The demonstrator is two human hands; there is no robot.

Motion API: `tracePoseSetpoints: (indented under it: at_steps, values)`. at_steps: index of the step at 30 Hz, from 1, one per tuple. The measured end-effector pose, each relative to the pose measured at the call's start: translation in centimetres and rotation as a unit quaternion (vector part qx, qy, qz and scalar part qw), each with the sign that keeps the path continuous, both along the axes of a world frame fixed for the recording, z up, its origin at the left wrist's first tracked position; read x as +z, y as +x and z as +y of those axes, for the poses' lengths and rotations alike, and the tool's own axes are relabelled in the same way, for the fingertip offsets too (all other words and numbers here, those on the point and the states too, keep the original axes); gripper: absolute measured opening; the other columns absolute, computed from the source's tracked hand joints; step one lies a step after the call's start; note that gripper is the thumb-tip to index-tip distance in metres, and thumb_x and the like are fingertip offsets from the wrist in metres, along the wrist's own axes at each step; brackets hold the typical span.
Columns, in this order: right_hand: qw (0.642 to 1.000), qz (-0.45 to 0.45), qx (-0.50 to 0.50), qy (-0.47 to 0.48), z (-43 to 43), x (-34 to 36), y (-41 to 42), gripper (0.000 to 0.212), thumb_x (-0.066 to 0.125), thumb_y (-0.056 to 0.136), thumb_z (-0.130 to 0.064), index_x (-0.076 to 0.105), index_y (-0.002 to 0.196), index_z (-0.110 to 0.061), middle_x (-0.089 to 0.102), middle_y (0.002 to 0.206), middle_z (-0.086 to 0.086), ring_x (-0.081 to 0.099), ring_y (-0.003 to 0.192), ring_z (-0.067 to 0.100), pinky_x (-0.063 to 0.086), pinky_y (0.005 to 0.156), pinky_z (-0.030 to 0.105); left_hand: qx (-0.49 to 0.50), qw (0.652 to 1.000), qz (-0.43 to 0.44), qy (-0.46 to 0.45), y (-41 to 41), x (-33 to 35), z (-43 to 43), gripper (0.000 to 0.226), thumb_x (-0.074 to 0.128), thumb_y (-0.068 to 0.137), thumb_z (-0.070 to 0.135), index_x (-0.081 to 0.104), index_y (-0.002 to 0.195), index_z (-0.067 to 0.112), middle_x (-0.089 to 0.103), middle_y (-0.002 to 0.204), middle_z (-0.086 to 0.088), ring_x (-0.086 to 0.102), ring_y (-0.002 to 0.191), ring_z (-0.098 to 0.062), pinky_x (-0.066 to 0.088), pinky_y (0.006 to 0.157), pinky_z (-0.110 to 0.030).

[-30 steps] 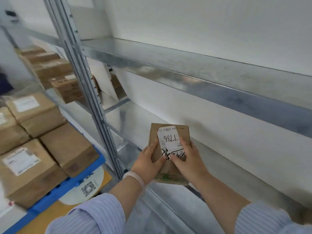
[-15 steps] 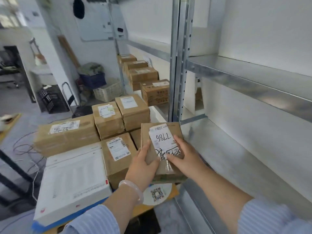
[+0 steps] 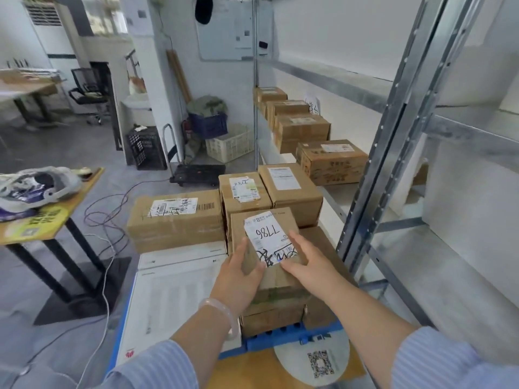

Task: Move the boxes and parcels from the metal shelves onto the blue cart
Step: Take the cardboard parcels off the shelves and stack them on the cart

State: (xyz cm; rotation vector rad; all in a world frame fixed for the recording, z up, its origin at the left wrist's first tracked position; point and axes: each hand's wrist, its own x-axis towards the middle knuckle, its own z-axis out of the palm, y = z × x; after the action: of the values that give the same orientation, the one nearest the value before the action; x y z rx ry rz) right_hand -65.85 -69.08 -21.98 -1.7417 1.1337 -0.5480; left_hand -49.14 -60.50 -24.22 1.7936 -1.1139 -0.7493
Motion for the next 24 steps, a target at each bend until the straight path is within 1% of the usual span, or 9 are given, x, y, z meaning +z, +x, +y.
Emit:
tracePoseSetpoints:
  at_steps: [3, 9, 13, 15, 17, 21, 23, 24]
  values:
    - [1.0, -0.002, 0.011, 0.018, -1.2, -0.3, 0.8, 0.072, 0.066, 0.087, -0.036, 0.025, 0.144, -0.054, 0.027, 0.154, -0.016, 0.028, 0.132, 0.005, 0.028, 0.1, 0.029, -0.002, 1.0, 0.003, 0.015, 0.6, -0.4, -0.7, 0.073, 0.056, 0.089, 0.048, 0.014, 0.148, 0.046, 0.038, 0.147, 0.007, 0.039, 0.131, -0.015, 0.039, 0.106, -0.041]
    - [0.998, 0.012, 0.037, 0.047, -2.9, -0.9, 1.3, 0.071, 0.064, 0.089, -0.035, 0.024, 0.146, -0.052, 0.026, 0.154, -0.016, 0.028, 0.135, 0.008, 0.027, 0.098, 0.027, 0.025, 0.999, -0.003, 0.038, 0.6, -1.0, -1.5, 0.073, 0.056, 0.089, 0.049, 0.015, 0.149, 0.043, 0.036, 0.149, 0.006, 0.036, 0.134, -0.015, 0.037, 0.106, -0.036]
    - [0.998, 0.014, 0.051, 0.045, -3.0, -1.6, 1.4, 0.072, 0.063, 0.09, -0.035, 0.022, 0.146, -0.052, 0.024, 0.155, -0.015, 0.025, 0.137, 0.007, 0.026, 0.1, 0.028, 0.046, 0.998, -0.005, 0.05, 0.3, -1.4, -1.4, 0.072, 0.056, 0.088, 0.049, 0.016, 0.148, 0.046, 0.035, 0.149, 0.005, 0.037, 0.133, -0.017, 0.039, 0.106, -0.042]
    - [0.997, 0.009, 0.056, 0.044, -3.1, -1.8, 1.4, 0.072, 0.063, 0.09, -0.035, 0.022, 0.146, -0.052, 0.024, 0.155, -0.015, 0.025, 0.134, 0.005, 0.026, 0.1, 0.029, 0.053, 0.997, -0.008, 0.056, 0.1, -1.4, -1.5, 0.071, 0.056, 0.088, 0.05, 0.017, 0.147, 0.048, 0.036, 0.147, 0.004, 0.039, 0.131, -0.018, 0.041, 0.104, -0.04]
    - [0.997, 0.012, 0.059, 0.042, -3.3, -1.9, 1.4, 0.072, 0.063, 0.09, -0.036, 0.021, 0.147, -0.051, 0.024, 0.155, -0.015, 0.026, 0.135, 0.006, 0.027, 0.1, 0.029, 0.057, 0.997, -0.009, 0.058, 0.1, -1.4, -1.6, 0.071, 0.056, 0.088, 0.05, 0.017, 0.147, 0.048, 0.037, 0.146, 0.005, 0.04, 0.13, -0.017, 0.042, 0.103, -0.039]
    - [0.997, 0.013, 0.064, 0.041, -3.4, -2.0, 1.4, 0.073, 0.064, 0.089, -0.036, 0.021, 0.147, -0.05, 0.027, 0.152, -0.013, 0.028, 0.123, 0.002, 0.03, 0.094, 0.026, 0.064, 0.996, -0.006, 0.059, 0.1, -1.5, -1.6, 0.071, 0.057, 0.088, 0.048, 0.017, 0.147, 0.048, 0.039, 0.145, 0.006, 0.04, 0.129, -0.014, 0.042, 0.102, -0.037]
    - [0.997, 0.021, 0.069, 0.032, -3.5, -1.8, 1.4, 0.073, 0.064, 0.089, -0.037, 0.022, 0.147, -0.049, 0.026, 0.153, -0.012, 0.029, 0.13, 0.006, 0.03, 0.098, 0.029, 0.06, 0.996, -0.004, 0.062, 0.1, -1.3, -1.6, 0.071, 0.057, 0.088, 0.049, 0.017, 0.147, 0.048, 0.037, 0.146, 0.005, 0.039, 0.13, -0.015, 0.041, 0.102, -0.036]
    - [0.997, 0.027, 0.07, 0.026, -3.6, -1.6, 1.3, 0.073, 0.065, 0.088, -0.038, 0.023, 0.147, -0.049, 0.024, 0.155, -0.012, 0.026, 0.136, 0.009, 0.029, 0.104, 0.031, 0.057, 0.996, -0.007, 0.066, 0.1, -1.2, -1.6, 0.072, 0.056, 0.088, 0.05, 0.016, 0.147, 0.049, 0.035, 0.148, 0.004, 0.037, 0.132, -0.016, 0.039, 0.104, -0.036]
